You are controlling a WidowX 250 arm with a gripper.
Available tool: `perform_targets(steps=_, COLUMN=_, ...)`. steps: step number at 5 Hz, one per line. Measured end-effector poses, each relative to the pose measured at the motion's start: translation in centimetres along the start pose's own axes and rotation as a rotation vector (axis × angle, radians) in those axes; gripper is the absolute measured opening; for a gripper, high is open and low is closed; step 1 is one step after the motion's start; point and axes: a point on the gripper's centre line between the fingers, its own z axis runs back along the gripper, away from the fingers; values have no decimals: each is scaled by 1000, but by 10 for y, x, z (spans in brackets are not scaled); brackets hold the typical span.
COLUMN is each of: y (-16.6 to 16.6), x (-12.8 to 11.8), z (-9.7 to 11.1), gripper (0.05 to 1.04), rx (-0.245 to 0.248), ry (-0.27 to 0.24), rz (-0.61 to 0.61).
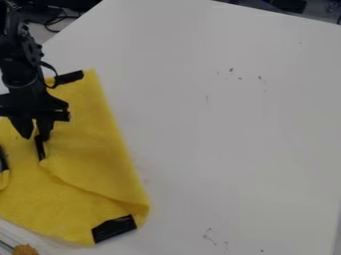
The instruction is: Unfold the cloth from left to right
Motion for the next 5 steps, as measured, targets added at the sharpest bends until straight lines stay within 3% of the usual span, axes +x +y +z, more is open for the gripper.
perform_targets(steps=1, y=0, x=3, z=1, gripper=154, rx=1, ry=-5, rz=-5)
perform_targets(steps=2, y=0, x=3, z=-1, gripper=57, rx=0, ry=3, rz=-9)
perform_targets(steps=3, y=-1, x=6, z=2, gripper=51, rx=9, ry=9, rz=-13)
perform_targets(steps=5, y=-25, x=36, z=31, gripper=51, rx=70, ry=2, rz=-95)
